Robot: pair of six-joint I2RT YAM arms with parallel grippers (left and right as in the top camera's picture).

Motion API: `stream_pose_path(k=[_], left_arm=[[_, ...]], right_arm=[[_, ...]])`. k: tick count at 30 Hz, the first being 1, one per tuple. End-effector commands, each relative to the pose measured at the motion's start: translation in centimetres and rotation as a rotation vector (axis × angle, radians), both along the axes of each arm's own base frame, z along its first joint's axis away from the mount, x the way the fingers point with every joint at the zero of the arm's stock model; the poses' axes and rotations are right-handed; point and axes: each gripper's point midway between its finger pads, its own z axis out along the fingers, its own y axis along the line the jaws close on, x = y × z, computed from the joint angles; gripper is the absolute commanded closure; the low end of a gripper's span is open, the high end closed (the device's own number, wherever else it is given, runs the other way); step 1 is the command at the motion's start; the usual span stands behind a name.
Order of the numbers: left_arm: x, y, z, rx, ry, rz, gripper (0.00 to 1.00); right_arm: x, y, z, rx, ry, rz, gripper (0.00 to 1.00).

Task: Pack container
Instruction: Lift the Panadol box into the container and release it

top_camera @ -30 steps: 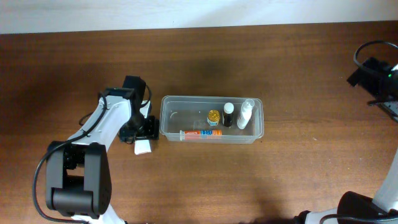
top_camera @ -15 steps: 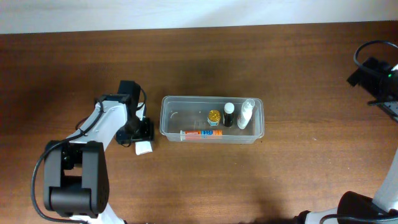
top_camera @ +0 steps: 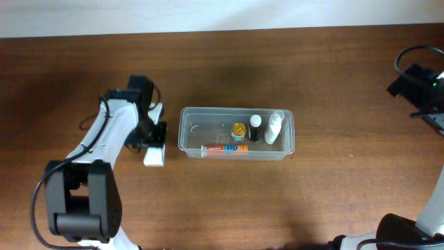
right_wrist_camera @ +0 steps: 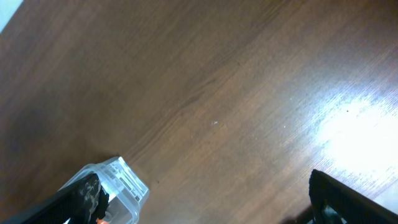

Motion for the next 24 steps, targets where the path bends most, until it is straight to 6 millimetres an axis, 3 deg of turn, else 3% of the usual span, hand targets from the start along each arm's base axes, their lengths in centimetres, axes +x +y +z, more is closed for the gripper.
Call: stream_pose_path(k=[1, 5, 7, 9, 16, 20, 24], left_arm=[[2.7, -0.6, 7.3, -0.021, -0.167, -0.104, 0.62], [3.4, -3.1, 13.3, -0.060, -0.294, -0.331, 0.64], [3.4, -5.0, 14.9, -0.062, -0.351, -0.476, 0.67], [3.1, -6.9, 15.3, -0.058, -0.382, -0.606, 0.71], [1.6, -13.2, 13.0, -0.046, -0.380, -1.065, 0.73], [2.0, -13.7, 10.2, 0.025, -0.328, -1.215, 0.72], [3.8, -13.4, 7.4, 0.074, -0.296, -1.215, 0.62]], right_arm=[[-0.1, -0.3, 0.0, -0.009, 0.003, -0.004, 0.02], [-0.1, -0.3, 0.0, -0.009, 0.003, -0.004, 0.02], [-0.1, -0.3, 0.0, -0.009, 0.003, -0.004, 0.02], [-0.1, -0.3, 0.0, -0.009, 0.003, -0.004, 0.01], [-0.1, -0.3, 0.0, -0.009, 0.003, -0.004, 0.02], [-0.1, -0.3, 0.0, -0.009, 0.003, -0.004, 0.02], [-0.1, -0.3, 0.0, -0.009, 0.003, -0.004, 0.02]])
